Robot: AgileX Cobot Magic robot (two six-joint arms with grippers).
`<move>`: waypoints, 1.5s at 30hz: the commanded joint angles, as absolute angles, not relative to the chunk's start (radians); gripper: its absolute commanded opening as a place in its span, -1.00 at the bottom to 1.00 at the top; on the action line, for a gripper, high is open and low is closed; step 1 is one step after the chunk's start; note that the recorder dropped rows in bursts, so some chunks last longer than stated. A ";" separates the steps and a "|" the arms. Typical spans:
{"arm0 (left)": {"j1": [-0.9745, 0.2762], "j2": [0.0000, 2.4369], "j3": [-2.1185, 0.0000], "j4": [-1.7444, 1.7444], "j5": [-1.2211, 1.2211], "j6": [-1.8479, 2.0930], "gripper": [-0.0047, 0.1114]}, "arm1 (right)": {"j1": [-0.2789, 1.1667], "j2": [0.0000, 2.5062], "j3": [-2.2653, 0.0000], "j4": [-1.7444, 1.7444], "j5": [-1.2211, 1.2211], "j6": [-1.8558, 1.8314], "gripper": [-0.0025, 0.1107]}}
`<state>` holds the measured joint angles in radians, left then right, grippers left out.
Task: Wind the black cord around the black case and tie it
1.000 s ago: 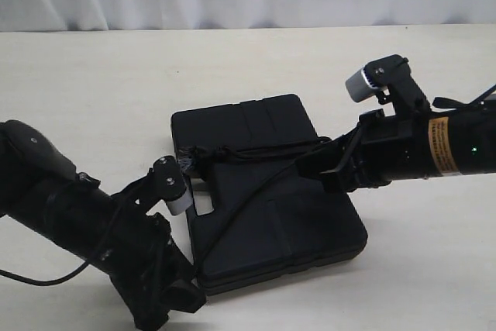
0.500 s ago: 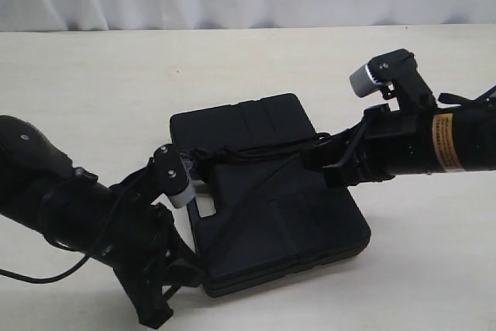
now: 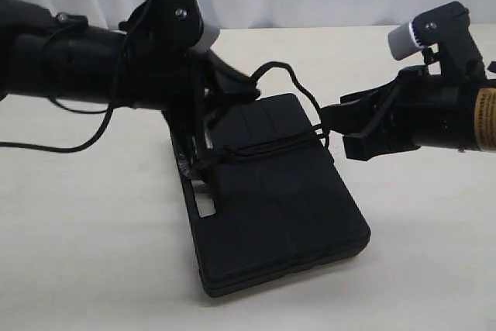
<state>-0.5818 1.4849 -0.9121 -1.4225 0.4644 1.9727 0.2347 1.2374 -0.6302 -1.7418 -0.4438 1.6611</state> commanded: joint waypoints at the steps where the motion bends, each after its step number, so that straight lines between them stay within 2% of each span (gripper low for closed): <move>1: -0.600 1.612 -1.028 -1.595 0.478 2.130 -0.92 | 0.236 1.230 -0.627 -1.744 -0.329 1.668 -0.31; 6: -0.685 1.882 -1.289 -1.620 0.476 2.143 -0.92 | 0.236 1.187 -0.544 -1.744 0.068 1.750 -0.31; 10: -0.724 2.011 -1.429 -1.613 0.440 2.143 -0.87 | 0.236 1.181 -0.509 -1.744 0.195 1.750 -0.31; 13: -0.752 2.093 -1.530 -1.611 0.376 2.143 -0.65 | 0.236 1.181 -0.507 -1.738 0.210 1.750 -0.31; 18: -0.786 2.192 -1.624 -1.613 0.370 2.143 -0.05 | 0.236 1.181 -0.507 -1.738 0.210 1.750 -0.31; 20: -0.804 2.216 -1.630 -1.608 0.397 2.143 0.06 | 0.236 1.181 -0.507 -1.738 0.210 1.750 -0.31; 33: -0.929 2.241 -1.630 -1.196 0.408 2.048 0.08 | 0.236 1.181 -0.505 -1.738 0.228 1.750 -0.31; 38: -0.925 2.241 -1.630 -0.806 0.307 1.664 0.08 | 0.236 1.181 -0.503 -1.726 0.308 1.750 -0.31; 42: -0.896 2.238 -1.630 -0.443 0.344 1.265 0.08 | 0.232 1.181 -0.486 -1.648 0.455 1.750 -0.31; 45: -0.880 2.230 -1.630 -0.294 0.396 1.069 0.08 | 0.232 1.181 -0.486 -1.638 0.418 1.750 -0.31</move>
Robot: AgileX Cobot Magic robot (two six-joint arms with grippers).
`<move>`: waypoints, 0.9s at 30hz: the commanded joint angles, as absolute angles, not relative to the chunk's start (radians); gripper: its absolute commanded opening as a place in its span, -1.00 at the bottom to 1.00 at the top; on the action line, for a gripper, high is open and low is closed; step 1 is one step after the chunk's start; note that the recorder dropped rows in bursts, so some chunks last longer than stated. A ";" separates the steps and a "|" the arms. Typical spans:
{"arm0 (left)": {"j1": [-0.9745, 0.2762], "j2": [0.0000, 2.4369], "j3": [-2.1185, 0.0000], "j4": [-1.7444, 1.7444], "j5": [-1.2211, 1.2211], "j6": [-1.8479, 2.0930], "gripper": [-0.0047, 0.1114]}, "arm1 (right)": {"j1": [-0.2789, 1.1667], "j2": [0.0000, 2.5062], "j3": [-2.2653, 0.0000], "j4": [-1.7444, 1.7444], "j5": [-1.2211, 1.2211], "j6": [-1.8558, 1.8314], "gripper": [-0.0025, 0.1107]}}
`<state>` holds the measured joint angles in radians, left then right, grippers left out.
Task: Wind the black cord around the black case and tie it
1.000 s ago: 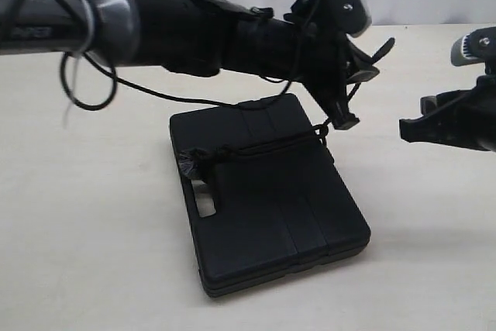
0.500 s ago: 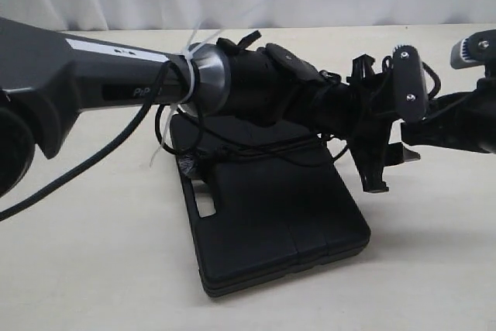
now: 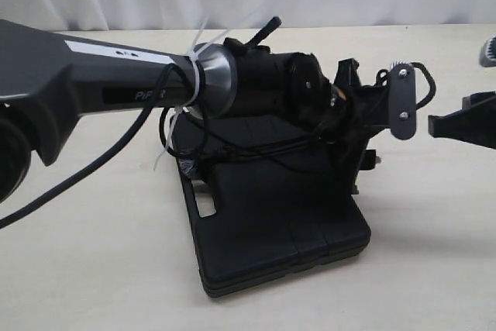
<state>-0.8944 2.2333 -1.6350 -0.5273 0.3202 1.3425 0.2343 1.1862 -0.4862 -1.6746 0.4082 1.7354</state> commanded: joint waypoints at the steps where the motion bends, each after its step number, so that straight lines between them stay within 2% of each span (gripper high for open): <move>1: -0.873 2.225 -1.630 -0.262 0.412 1.035 0.08 | 0.232 1.181 -0.486 -1.640 0.395 1.750 -0.31; 8: -0.856 2.132 -1.630 -0.247 0.584 0.960 0.08 | 0.212 1.181 -0.488 -1.668 0.356 1.763 -0.31; 11: -0.856 2.087 -1.630 -0.247 0.710 0.960 0.08 | 0.127 1.189 -0.488 -1.668 0.329 1.779 -0.31; 15: -0.856 2.047 -1.630 -0.244 0.842 0.962 0.08 | -0.008 1.225 -0.488 -1.724 0.154 1.829 -0.31; 19: -0.851 2.027 -1.630 -0.242 0.841 0.959 0.08 | -0.046 1.267 -0.508 -1.744 0.073 1.881 -0.31; 24: -0.823 2.027 -1.630 -0.090 0.828 0.800 0.08 | -0.046 1.277 -0.539 -1.744 0.130 1.879 -0.31; 27: -0.764 2.047 -1.630 -0.163 0.816 0.732 0.08 | -0.046 1.277 -0.592 -1.744 0.190 1.879 -0.31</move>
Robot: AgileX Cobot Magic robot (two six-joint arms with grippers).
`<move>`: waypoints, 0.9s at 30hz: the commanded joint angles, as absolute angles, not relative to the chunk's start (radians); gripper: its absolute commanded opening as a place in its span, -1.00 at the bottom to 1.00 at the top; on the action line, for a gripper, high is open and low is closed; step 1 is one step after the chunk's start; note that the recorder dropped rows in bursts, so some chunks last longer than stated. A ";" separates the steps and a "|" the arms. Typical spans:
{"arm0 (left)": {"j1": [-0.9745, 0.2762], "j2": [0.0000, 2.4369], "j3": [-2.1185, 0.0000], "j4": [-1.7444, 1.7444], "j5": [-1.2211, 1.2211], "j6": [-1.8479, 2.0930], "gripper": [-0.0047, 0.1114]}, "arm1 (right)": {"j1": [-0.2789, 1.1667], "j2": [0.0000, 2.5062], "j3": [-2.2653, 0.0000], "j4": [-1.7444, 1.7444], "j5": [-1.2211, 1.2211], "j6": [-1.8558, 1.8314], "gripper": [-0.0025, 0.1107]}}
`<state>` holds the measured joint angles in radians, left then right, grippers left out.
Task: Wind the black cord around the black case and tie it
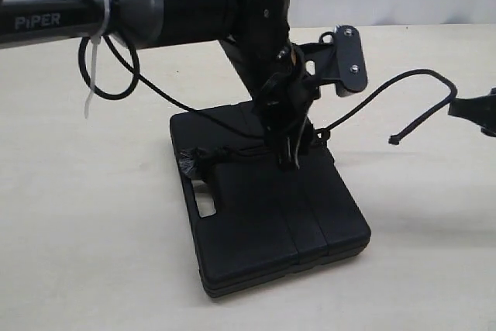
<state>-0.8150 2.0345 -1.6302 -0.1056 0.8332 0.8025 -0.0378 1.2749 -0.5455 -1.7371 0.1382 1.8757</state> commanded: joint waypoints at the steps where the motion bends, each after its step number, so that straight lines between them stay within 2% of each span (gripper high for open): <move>1: -0.756 2.053 -1.630 -0.188 0.816 0.735 0.08 | -0.046 1.277 -0.603 -1.744 0.172 1.879 -0.31; 7: -0.744 2.187 -1.630 -0.202 0.763 0.735 0.08 | -0.043 1.268 -0.767 -1.744 -0.384 1.818 -0.31; 9: -0.744 2.214 -1.630 -0.198 0.745 0.737 0.08 | -0.043 1.313 -0.760 -1.744 -0.456 1.811 -0.31; 16: -0.744 2.223 -1.630 -0.193 0.736 0.737 0.08 | -0.043 1.495 -0.668 -1.744 -0.440 1.788 -0.31; 23: -0.744 2.223 -1.630 -0.193 0.712 0.738 0.08 | -0.043 1.644 -0.608 -1.744 -0.130 1.794 -0.31; 27: -0.744 2.223 -1.630 -0.193 0.712 0.738 0.08 | -0.043 1.678 -0.615 -1.744 -0.142 1.794 -0.31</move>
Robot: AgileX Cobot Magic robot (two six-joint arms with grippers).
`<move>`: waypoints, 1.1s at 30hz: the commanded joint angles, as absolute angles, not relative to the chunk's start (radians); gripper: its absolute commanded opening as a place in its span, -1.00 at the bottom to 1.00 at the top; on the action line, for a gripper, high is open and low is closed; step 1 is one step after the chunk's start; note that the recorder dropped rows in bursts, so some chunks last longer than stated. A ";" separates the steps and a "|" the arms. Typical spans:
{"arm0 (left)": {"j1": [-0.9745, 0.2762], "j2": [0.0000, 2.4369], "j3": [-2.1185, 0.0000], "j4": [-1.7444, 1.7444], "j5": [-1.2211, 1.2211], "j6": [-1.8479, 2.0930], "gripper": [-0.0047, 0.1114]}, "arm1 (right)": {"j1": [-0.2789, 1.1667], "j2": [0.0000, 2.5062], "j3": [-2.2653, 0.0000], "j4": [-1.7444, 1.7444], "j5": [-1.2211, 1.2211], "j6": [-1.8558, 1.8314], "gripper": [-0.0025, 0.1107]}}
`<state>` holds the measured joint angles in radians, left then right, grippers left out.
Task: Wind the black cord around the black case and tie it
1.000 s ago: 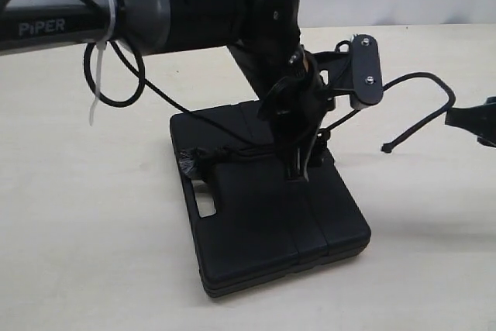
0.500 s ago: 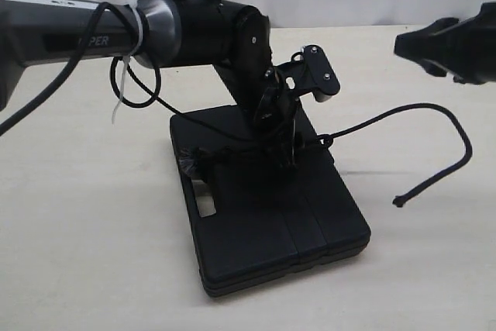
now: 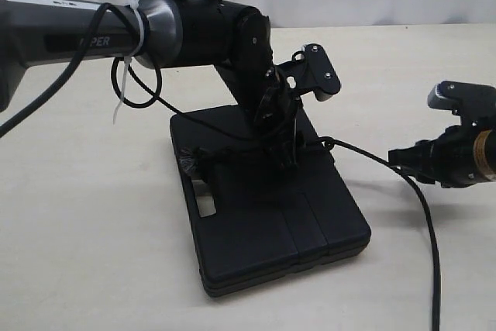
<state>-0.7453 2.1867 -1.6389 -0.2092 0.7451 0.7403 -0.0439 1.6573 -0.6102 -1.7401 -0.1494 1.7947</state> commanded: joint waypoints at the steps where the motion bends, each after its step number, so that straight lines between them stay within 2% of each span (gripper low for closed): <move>1: -0.744 2.223 -1.630 -0.193 0.712 0.738 0.08 | -0.043 1.674 -0.621 -1.744 -0.168 1.794 -0.31; 5: -0.744 2.223 -1.630 -0.193 0.716 0.736 0.08 | -0.043 1.603 -0.628 -1.744 -0.321 1.780 -0.31; 15: -0.744 2.223 -1.630 -0.195 0.712 0.736 0.08 | -0.029 1.301 -0.587 -1.744 -0.439 1.817 -0.31; 23: -0.744 2.223 -1.630 -0.175 0.719 0.736 0.08 | 0.154 1.340 -0.701 -1.744 -0.289 1.889 -0.31; 26: -0.744 2.223 -1.630 -0.161 0.722 0.736 0.08 | 0.146 1.380 -0.723 -1.744 -0.231 1.893 -0.31; 30: -0.744 2.223 -1.630 -0.136 0.723 0.728 0.08 | 0.120 1.446 -0.725 -1.744 0.072 1.870 -0.31; 33: -0.744 2.223 -1.630 -0.141 0.722 0.728 0.08 | 0.091 1.498 -0.749 -1.731 0.144 1.790 -0.31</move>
